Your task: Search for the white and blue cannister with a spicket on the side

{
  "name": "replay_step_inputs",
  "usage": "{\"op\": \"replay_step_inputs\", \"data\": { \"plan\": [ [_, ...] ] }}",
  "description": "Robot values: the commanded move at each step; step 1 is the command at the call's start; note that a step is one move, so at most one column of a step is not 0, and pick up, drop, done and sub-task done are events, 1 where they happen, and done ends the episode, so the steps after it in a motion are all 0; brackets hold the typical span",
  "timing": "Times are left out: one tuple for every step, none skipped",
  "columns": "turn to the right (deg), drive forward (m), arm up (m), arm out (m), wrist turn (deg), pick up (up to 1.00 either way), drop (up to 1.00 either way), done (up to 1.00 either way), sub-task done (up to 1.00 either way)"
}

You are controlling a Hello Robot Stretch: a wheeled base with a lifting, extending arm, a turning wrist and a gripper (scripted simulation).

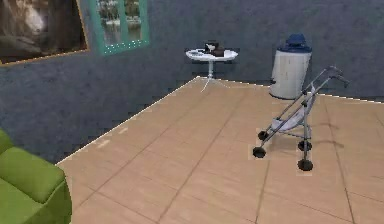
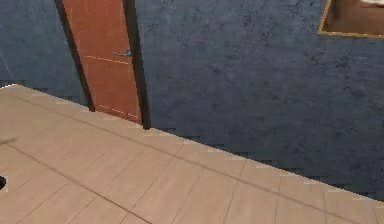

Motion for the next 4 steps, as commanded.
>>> {"op": "replay_step_inputs", "data": {
  "plan": [
    [0.0,1.00,0.00,0.00,0.0,0.00,0.00,0.00,0.00],
    [3.0,0.00,0.00,0.00,0.0,0.00,0.00,0.00,0.00],
    [-12.0,0.00,0.00,0.00,0.0,0.00,0.00,0.00,0.00],
    [0.0,0.75,0.00,0.00,0.0,0.00,0.00,0.00,0.00]
  ]
}}
